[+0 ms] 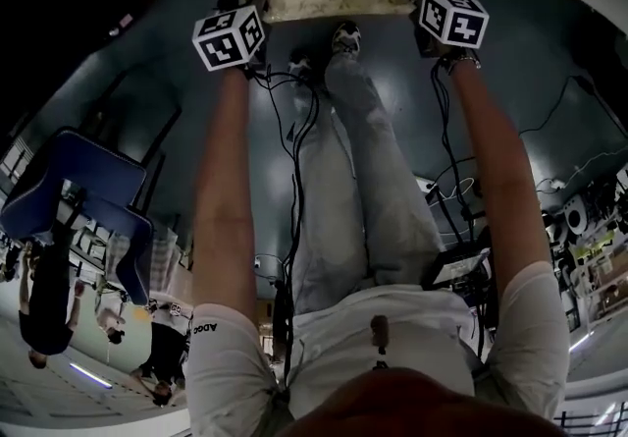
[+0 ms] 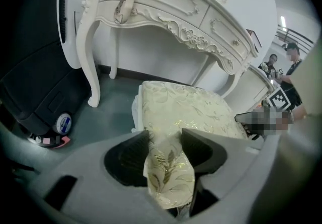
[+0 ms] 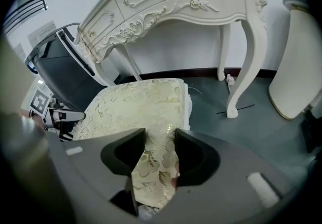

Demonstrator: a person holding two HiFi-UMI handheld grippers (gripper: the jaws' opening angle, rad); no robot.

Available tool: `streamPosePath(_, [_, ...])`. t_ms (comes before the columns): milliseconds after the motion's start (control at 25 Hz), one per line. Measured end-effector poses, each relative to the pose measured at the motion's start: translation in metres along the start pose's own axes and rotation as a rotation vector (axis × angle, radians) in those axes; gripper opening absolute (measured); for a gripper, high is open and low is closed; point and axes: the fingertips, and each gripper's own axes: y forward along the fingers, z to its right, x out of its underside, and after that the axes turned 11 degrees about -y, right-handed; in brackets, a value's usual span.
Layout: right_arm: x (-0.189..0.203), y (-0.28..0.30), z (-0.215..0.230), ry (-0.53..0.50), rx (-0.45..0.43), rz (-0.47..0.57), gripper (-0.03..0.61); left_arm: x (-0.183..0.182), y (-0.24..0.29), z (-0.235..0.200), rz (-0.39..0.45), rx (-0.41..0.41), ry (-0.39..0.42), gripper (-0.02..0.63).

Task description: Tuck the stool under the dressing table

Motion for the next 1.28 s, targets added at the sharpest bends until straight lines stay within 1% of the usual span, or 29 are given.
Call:
streamPosePath(200, [-0.035,0.017,0.011,-0.011,0.009,0.022,0.193,-0.034,0.018,-0.002,0.019,-0.002,-0.001,0.213])
streamPosePath(440, [-0.058,0.035,0.016,0.019,0.016,0.038,0.196,-0.070,0.037,-0.009,0.034,0.018,0.029,0.213])
streamPosePath(840, [-0.122,0.069,0.043,0.067,0.071,0.086,0.196,-0.149,0.080,-0.010,0.036,0.045,0.069,0.215])
streamPosePath(1120, [-0.162,0.085,0.064,0.088,0.103,0.112,0.198,-0.201,0.107,-0.005,0.067,0.067,0.096,0.216])
streamPosePath(1280, [-0.187,0.096,0.074,0.103,0.126,0.155,0.198,-0.230,0.124,-0.004,0.089,0.073,0.112,0.215])
